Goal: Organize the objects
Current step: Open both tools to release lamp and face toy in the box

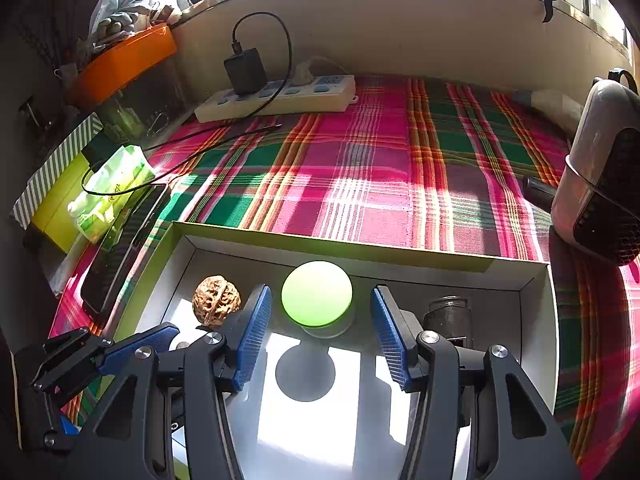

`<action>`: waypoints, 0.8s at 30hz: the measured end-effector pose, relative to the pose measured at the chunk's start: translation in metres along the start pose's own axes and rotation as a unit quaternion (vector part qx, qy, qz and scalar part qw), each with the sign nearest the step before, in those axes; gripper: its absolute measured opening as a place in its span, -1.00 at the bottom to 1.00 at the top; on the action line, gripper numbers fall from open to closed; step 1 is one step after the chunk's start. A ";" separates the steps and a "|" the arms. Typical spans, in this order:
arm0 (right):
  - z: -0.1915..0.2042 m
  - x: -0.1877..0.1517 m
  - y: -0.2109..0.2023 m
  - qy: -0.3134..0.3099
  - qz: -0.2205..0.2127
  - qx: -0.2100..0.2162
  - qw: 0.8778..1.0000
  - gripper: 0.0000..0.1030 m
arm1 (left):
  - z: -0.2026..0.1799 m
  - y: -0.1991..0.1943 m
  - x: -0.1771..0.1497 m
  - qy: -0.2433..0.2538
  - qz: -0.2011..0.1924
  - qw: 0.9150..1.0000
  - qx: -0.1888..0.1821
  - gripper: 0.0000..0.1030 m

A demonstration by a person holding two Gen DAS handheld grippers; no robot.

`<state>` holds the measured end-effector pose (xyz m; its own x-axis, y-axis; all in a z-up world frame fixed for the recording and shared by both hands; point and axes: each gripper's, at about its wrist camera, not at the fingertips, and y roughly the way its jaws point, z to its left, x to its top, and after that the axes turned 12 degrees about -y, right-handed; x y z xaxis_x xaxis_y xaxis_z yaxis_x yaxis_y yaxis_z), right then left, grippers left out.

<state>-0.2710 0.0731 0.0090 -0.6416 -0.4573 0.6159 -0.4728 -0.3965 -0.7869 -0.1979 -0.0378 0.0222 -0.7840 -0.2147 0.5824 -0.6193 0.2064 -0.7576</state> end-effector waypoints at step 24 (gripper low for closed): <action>0.009 -0.013 -0.030 0.008 -0.014 -0.012 1.000 0.10 | 0.002 -0.033 -0.013 0.005 -0.020 1.000 0.023 -0.22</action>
<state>-0.2434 0.0834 0.0249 -0.6367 -0.4337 0.6376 -0.5054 -0.3898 -0.7699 -0.1676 -0.0442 0.0387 -0.7595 -0.2120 0.6150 -0.6474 0.1534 -0.7466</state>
